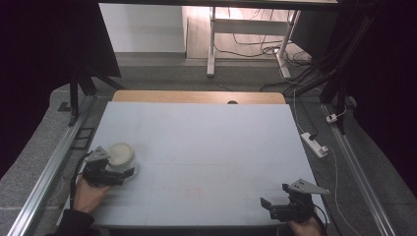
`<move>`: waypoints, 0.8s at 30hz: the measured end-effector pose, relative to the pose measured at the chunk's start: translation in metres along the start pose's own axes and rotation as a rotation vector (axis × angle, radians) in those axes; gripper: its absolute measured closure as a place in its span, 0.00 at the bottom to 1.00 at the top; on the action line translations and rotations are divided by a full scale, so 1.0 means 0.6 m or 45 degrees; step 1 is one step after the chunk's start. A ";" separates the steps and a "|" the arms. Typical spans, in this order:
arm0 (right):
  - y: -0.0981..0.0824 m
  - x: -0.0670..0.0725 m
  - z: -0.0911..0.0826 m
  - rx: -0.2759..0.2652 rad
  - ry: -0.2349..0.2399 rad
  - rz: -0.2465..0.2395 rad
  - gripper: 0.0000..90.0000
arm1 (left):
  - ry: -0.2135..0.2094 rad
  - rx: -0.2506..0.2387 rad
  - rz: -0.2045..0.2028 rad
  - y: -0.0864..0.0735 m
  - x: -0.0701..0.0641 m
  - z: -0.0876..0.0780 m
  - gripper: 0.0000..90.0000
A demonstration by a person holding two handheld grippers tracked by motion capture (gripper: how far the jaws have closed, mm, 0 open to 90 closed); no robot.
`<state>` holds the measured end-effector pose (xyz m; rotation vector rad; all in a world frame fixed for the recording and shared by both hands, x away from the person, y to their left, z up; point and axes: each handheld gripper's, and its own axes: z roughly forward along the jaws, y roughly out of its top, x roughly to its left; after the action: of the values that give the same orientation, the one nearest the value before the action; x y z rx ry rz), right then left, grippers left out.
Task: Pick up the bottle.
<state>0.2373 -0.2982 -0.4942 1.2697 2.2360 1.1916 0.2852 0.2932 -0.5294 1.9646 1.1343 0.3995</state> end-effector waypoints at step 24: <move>0.000 0.000 0.000 -0.002 0.003 -0.001 0.00 | 0.059 -0.009 0.076 0.000 -0.006 0.000 0.08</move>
<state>0.2373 -0.2984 -0.4941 1.2669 2.2366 1.1949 0.2832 0.2904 -0.5290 1.9961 1.1036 0.4819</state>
